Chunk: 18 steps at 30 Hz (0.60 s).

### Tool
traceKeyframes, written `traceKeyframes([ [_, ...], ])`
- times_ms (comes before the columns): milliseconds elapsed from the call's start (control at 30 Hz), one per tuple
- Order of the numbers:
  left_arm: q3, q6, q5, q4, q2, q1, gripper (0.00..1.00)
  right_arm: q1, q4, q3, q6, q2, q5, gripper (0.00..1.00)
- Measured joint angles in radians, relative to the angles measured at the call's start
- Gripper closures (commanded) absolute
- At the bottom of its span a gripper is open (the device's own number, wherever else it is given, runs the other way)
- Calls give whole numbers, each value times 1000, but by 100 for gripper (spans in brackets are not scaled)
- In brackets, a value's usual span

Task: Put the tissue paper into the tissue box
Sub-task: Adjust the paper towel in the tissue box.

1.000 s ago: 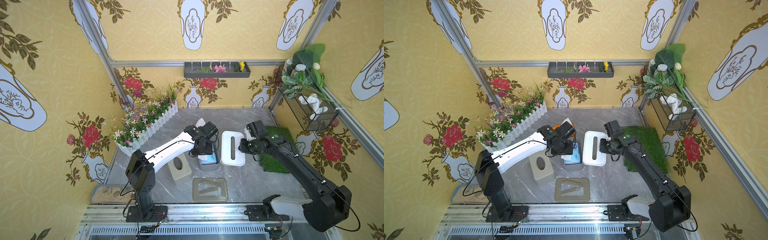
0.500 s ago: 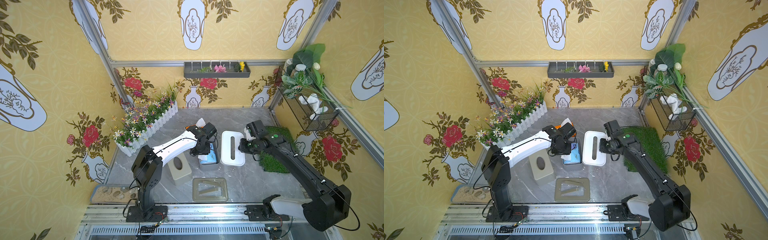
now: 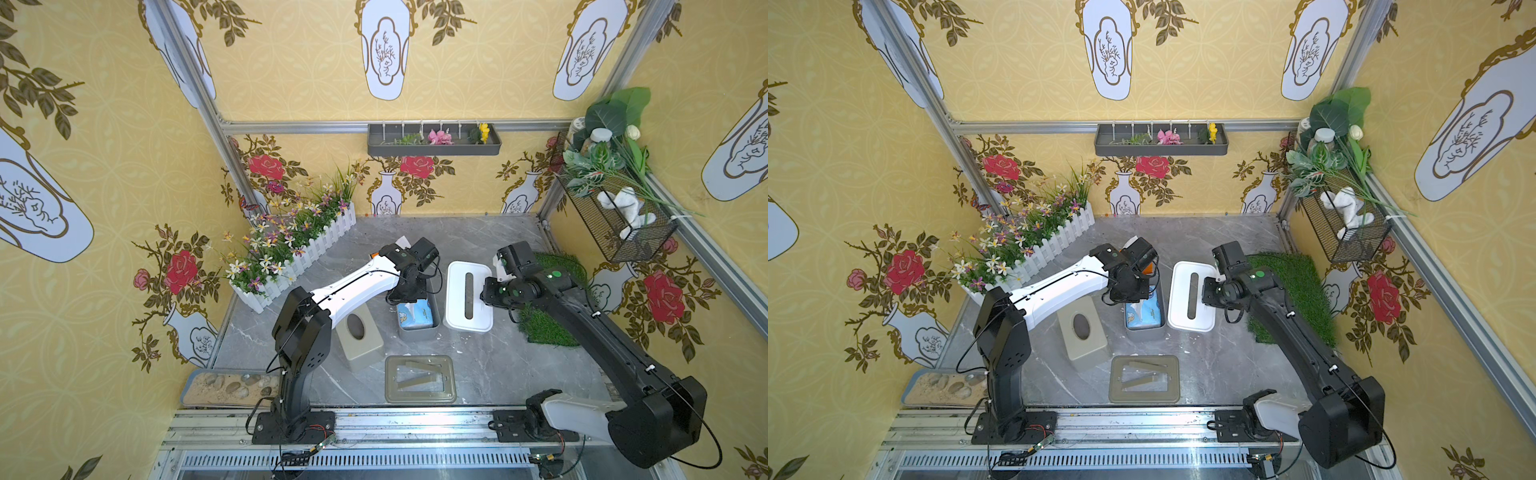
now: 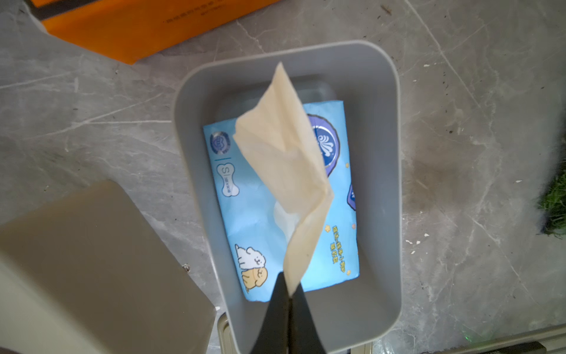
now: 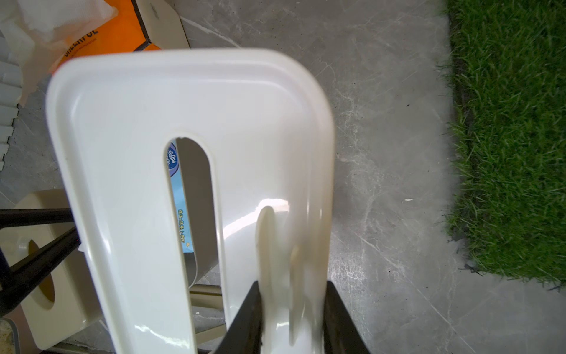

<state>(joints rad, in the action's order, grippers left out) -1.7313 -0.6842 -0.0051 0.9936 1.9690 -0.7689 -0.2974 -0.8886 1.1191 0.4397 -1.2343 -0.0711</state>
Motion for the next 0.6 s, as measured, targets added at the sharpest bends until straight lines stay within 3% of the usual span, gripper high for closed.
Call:
traceKeyframes([
  [600, -181, 7, 77, -10, 221, -57, 100, 31, -3, -16, -3, 24, 0, 82],
])
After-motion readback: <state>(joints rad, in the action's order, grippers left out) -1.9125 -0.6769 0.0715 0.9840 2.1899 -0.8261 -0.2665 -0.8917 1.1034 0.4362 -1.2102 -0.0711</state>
